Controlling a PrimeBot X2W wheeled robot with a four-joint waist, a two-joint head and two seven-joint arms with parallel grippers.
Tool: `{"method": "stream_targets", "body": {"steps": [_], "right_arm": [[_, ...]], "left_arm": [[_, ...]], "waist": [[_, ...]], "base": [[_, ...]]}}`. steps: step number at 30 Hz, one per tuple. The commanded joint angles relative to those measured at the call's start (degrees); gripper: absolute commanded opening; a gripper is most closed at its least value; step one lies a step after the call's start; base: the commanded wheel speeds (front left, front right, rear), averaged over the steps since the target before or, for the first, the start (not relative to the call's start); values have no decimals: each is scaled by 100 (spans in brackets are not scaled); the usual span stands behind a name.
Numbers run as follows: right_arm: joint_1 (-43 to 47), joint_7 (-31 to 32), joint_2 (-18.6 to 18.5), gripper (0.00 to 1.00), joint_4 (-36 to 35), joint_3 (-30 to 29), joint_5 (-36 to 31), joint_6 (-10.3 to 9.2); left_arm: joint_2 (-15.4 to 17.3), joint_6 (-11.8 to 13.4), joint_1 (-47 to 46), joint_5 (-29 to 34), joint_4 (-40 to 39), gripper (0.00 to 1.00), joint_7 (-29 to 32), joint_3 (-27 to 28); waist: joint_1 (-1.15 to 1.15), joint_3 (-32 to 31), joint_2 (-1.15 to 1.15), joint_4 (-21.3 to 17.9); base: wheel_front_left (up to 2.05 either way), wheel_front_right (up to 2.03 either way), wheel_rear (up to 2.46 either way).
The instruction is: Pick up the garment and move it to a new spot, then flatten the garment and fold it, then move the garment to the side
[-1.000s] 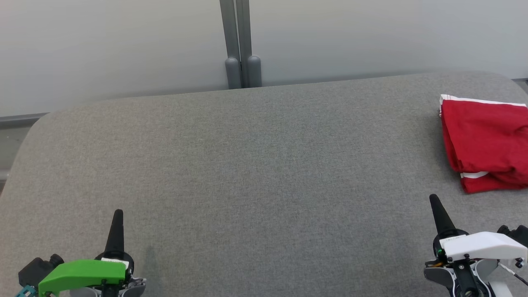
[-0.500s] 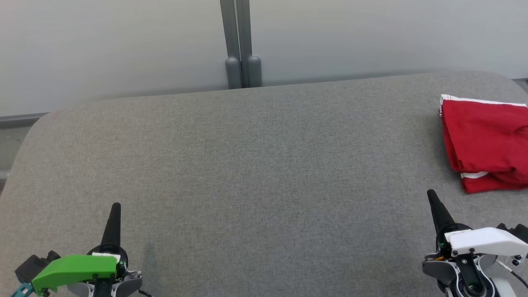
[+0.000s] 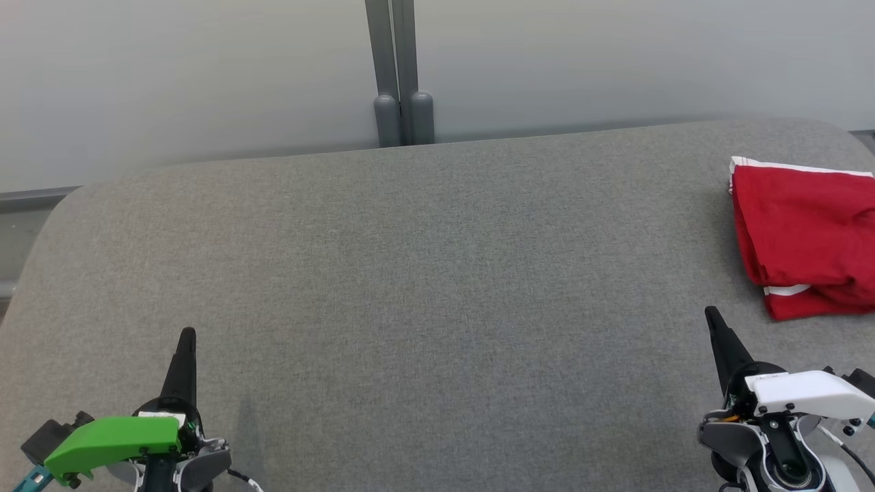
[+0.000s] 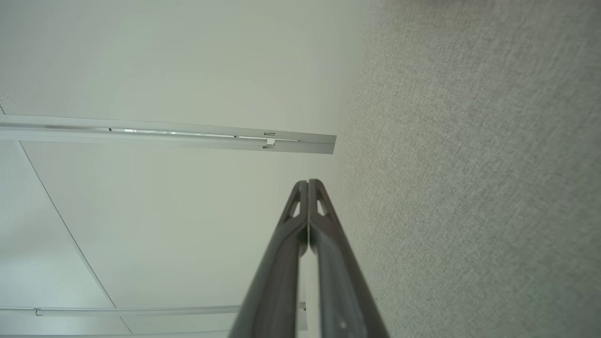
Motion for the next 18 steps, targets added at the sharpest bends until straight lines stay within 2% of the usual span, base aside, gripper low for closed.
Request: {"method": "stream_targets", "body": {"steps": [1, 18], "right_arm": [[-94, 39, -33, 0, 5, -16, 129, 4], [-192, 221, -35, 0, 62, -32, 881, 4]], "left_arm": [[40, -39, -148, -116, -5, 0, 36, 27], [36, -58, -260, -735, 19, 0, 227, 119]], "waist": [[0, 0, 0, 1], [0, 0, 0, 7]], "base": [[0, 0, 0], [0, 0, 0]]}}
